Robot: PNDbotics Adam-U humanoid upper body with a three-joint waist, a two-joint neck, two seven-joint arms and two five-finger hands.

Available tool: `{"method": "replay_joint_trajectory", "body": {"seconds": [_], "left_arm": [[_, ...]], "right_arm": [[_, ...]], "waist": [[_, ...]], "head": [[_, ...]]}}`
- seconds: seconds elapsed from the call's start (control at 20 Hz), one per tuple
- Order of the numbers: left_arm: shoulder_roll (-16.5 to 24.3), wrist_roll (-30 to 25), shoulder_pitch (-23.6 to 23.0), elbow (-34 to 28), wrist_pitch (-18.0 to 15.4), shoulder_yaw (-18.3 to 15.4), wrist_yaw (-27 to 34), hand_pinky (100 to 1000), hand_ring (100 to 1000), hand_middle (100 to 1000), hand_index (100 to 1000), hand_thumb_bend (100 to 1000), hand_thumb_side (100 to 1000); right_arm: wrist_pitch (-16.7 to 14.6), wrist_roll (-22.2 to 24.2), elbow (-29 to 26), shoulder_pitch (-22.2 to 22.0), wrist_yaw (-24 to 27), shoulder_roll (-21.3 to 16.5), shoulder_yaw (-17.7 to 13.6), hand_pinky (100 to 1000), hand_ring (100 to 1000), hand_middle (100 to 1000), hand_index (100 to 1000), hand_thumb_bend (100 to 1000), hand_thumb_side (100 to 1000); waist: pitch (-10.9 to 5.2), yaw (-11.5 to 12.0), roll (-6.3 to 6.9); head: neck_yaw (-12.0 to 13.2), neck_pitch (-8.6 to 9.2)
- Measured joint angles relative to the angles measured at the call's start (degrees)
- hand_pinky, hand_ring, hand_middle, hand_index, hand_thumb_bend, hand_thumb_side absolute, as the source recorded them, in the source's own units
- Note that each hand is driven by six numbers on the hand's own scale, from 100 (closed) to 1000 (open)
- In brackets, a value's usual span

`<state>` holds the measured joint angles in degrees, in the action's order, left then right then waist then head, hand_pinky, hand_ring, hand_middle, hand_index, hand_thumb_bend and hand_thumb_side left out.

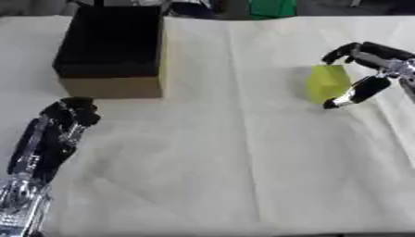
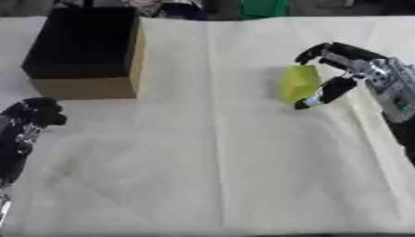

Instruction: Pick up objects on the table and place them in the box.

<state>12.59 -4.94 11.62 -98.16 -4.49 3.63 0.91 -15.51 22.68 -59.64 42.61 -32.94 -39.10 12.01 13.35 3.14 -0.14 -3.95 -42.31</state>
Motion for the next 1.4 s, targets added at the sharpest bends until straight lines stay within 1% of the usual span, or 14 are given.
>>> {"method": "replay_joint_trajectory", "body": {"seconds": [0.15,0.35,0.5,0.55,0.65,0.75,0.8,0.85,1.1,1.4], "left_arm": [[0.0,0.0,0.0,0.0,0.0,0.0,0.0,675,607,592,714,453,571],[0.0,0.0,0.0,0.0,0.0,0.0,0.0,675,607,592,714,455,570],[0.0,0.0,0.1,0.0,0.0,0.0,0.0,675,607,592,714,455,571],[0.0,0.0,0.1,0.0,0.0,0.0,0.0,675,607,591,714,454,571],[0.0,0.0,0.1,0.0,0.0,0.0,0.0,675,607,591,714,454,571],[0.0,0.0,0.1,0.0,0.0,0.0,0.0,675,607,591,714,454,571],[0.0,0.0,0.1,0.0,0.0,0.0,0.0,675,607,591,714,454,571],[0.0,0.0,0.1,0.0,0.0,0.0,0.0,675,606,591,714,455,571],[0.0,0.0,0.1,0.0,0.0,0.0,0.0,675,606,591,714,454,571],[0.0,0.0,0.0,0.0,0.0,0.0,0.0,675,606,590,713,456,569]], "right_arm": [[-0.1,-0.6,0.0,0.0,-0.8,0.0,0.0,839,868,638,771,682,309],[-0.2,-1.8,0.1,0.0,-2.0,0.0,0.0,835,852,568,716,638,315],[-0.3,-2.7,0.2,0.0,-2.9,0.0,0.0,826,834,522,675,604,303],[-0.3,-3.1,0.2,0.0,-3.3,0.1,0.0,819,820,493,646,573,287],[-0.3,-4.0,0.2,0.1,-3.8,0.1,-0.1,813,806,465,614,530,257],[-0.3,-5.0,0.2,0.1,-4.2,0.2,-0.3,802,787,432,580,467,187],[-0.3,-5.5,0.2,0.1,-4.4,0.3,-0.4,800,783,426,574,455,169],[-0.3,-6.1,0.2,0.1,-4.6,0.3,-0.4,795,774,413,562,416,100],[-0.1,-7.6,-0.4,0.3,-4.8,0.3,-0.4,791,762,396,551,398,100],[-0.1,-7.3,-4.5,2.3,-3.1,0.2,0.2,791,759,390,549,392,100]], "waist": [[0.00,0.0,0.00],[0.00,0.0,-0.02],[0.00,0.0,-0.06],[0.00,0.0,-0.07],[0.01,0.0,-0.12],[0.01,0.0,-0.18],[0.01,0.0,-0.19],[0.01,0.0,-0.20],[0.01,0.0,-0.22],[-0.32,-0.1,-0.40]], "head": [[0.0,0.00],[0.0,0.00],[-0.1,0.00],[-0.1,0.00],[-0.1,0.00],[-0.2,0.00],[-0.2,0.00],[-0.2,0.00],[-0.2,0.00],[0.1,-0.01]]}}
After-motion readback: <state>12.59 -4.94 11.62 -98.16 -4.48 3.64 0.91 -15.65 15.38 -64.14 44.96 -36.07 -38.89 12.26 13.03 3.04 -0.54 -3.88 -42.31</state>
